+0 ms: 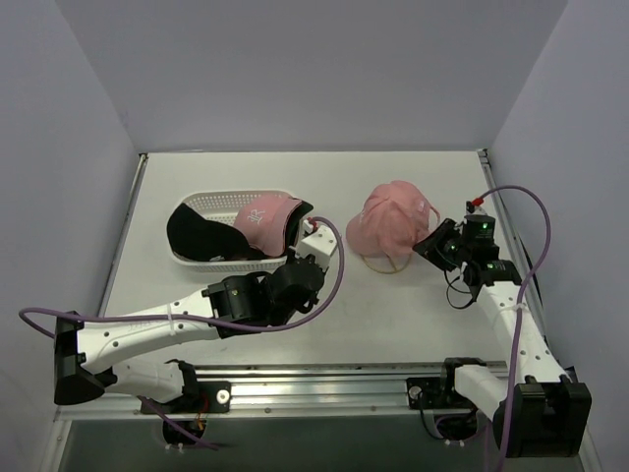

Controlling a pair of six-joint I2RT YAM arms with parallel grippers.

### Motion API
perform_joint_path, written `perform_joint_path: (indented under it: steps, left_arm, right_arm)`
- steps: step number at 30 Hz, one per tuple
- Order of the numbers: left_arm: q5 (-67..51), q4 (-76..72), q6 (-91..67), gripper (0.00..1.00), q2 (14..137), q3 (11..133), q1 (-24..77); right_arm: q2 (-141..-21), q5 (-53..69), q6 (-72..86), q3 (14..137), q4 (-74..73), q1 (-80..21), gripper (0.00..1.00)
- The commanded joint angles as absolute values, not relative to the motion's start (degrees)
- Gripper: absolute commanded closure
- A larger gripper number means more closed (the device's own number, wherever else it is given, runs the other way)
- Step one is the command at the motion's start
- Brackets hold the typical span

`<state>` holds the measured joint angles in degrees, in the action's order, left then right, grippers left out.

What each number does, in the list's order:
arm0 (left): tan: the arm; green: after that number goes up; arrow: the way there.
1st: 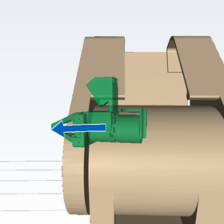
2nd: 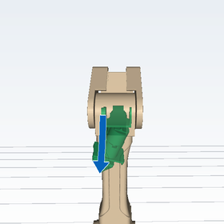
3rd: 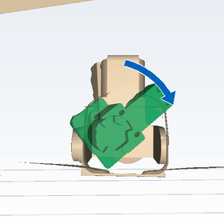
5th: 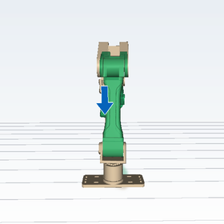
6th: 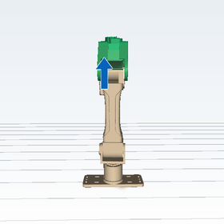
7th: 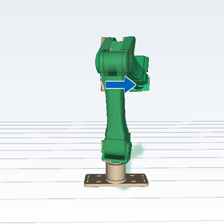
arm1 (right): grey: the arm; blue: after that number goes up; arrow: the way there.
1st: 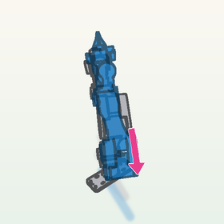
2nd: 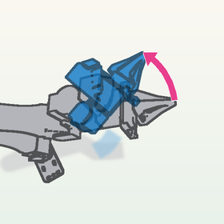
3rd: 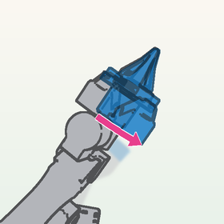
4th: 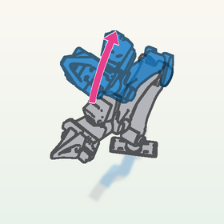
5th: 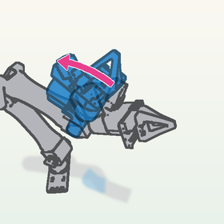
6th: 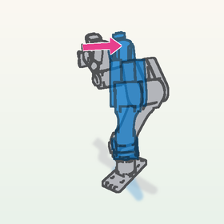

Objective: Stack the hats

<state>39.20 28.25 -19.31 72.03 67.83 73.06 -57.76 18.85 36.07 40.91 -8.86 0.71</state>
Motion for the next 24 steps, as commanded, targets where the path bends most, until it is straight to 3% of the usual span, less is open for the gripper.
perform_joint_path:
  steps: [1, 3, 15, 24]
  left_arm:
    - [40.3, 28.1, -20.0, 0.85, 69.8, 68.3, 72.9]
    - [40.5, 28.1, -20.0, 0.82, 69.8, 68.5, 72.9]
    - [40.6, 29.8, -20.5, 0.81, 68.6, 67.9, 72.9]
    - [40.9, 30.5, -20.7, 0.8, 68.7, 68.5, 72.9]
  right_arm:
    - [-55.8, 17.0, 32.8, 46.5, -13.0, 1.0, 0.74]
    - [-56.5, 17.0, 32.3, 47.5, -14.2, 1.0, 0.61]
    - [-54.1, 17.8, 28.6, 50.6, -19.6, 1.1, 0.58]
    - [-52.6, 9.8, 26.5, 56.0, -26.5, 2.6, 0.57]
